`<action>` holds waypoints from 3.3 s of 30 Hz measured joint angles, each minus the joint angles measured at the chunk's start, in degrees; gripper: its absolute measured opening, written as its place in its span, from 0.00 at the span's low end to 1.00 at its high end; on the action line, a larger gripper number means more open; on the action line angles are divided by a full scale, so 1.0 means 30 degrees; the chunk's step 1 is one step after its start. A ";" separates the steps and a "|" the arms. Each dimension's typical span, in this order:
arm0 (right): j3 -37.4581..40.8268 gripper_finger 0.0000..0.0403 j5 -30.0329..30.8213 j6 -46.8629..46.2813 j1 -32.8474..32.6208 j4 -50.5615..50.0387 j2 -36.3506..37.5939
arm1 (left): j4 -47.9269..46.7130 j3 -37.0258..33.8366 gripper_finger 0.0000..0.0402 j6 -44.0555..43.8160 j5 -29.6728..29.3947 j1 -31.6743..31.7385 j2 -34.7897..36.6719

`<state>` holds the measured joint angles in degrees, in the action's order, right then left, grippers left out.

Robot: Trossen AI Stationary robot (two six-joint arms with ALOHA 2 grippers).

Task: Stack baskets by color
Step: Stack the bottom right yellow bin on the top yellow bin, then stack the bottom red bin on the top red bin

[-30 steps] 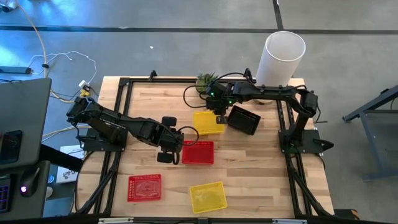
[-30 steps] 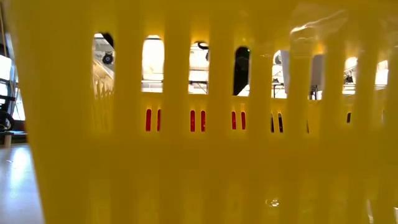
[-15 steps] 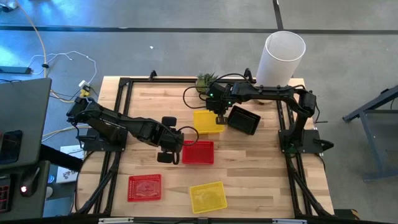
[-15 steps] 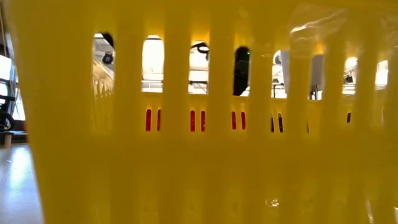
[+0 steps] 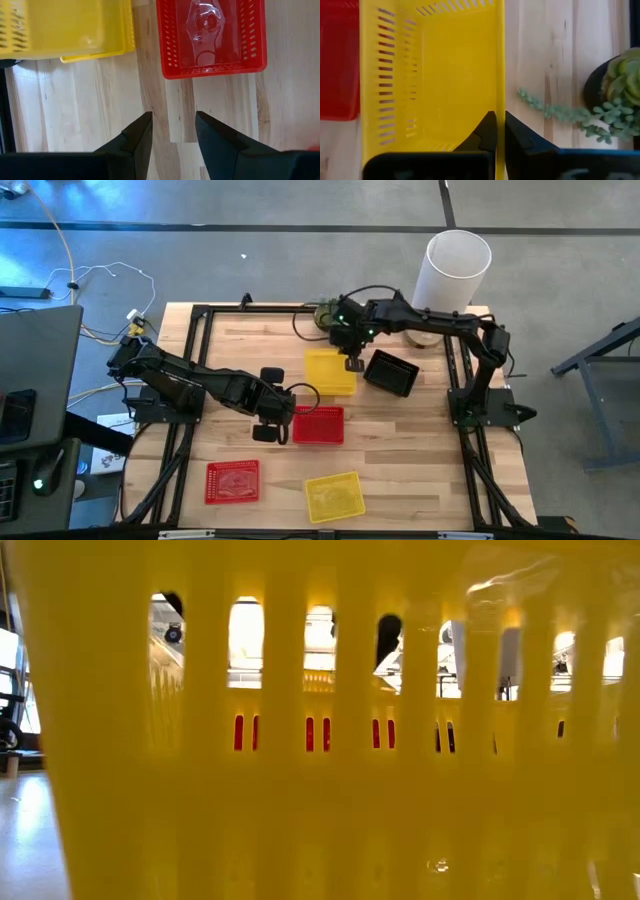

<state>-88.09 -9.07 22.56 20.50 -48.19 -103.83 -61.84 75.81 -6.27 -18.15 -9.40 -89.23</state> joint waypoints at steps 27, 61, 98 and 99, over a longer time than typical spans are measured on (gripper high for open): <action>0.0568 0.00 -0.2669 -0.1411 0.0989 -0.0603 -0.1481 | -0.0003 0.0000 0.34 -0.0353 0.0423 -0.0001 -0.0003; -0.3602 0.24 -0.1772 -0.2225 0.0106 -0.4744 -0.1625 | -0.1679 0.0000 0.34 -0.0933 0.0537 -0.1472 0.0000; -0.6652 0.24 -0.0005 -0.4615 -0.2770 -0.9150 -0.1457 | -0.0182 -0.3903 0.34 -1.3090 0.4226 -1.0066 0.0015; -0.6652 0.24 -0.0004 -0.4789 -0.2793 -0.9151 -0.1457 | -0.0119 -0.4105 0.34 -1.3400 0.4191 -1.0073 0.0015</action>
<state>-108.05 -9.08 8.19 12.12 -75.64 -108.20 -62.20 63.50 -46.48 -5.58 -39.62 -89.19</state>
